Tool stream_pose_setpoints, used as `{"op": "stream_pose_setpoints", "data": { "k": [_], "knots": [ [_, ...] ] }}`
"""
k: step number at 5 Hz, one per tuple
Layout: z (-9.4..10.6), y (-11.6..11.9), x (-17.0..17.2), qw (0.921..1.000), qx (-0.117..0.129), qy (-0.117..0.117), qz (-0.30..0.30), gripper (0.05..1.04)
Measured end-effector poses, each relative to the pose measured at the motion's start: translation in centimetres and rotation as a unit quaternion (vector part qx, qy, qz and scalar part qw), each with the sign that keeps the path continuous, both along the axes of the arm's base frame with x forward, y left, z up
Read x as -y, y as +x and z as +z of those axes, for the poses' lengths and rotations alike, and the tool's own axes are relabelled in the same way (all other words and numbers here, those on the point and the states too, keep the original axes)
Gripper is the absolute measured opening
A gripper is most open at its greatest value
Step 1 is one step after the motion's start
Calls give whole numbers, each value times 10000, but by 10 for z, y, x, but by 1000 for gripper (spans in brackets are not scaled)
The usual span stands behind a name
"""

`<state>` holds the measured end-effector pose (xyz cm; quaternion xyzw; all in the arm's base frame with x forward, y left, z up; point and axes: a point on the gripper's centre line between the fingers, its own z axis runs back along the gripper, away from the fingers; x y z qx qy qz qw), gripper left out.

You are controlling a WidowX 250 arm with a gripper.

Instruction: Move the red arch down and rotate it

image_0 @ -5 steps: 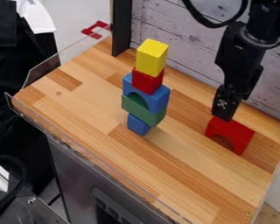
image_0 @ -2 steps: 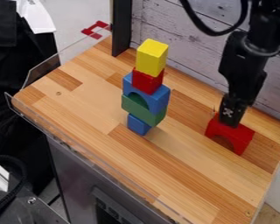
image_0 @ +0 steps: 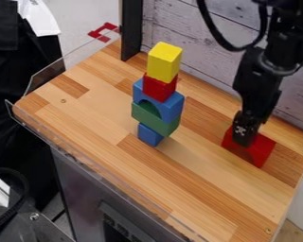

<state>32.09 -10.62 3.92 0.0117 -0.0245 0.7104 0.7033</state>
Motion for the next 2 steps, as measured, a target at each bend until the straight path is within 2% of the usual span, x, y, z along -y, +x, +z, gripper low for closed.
{"op": "stream_pose_setpoints", "data": {
  "k": [1,2],
  "knots": [
    [2,0,4,10000,-29,7,-45,999],
    [-8,-1,6,9998,-212,43,-28,999]
  ]
}}
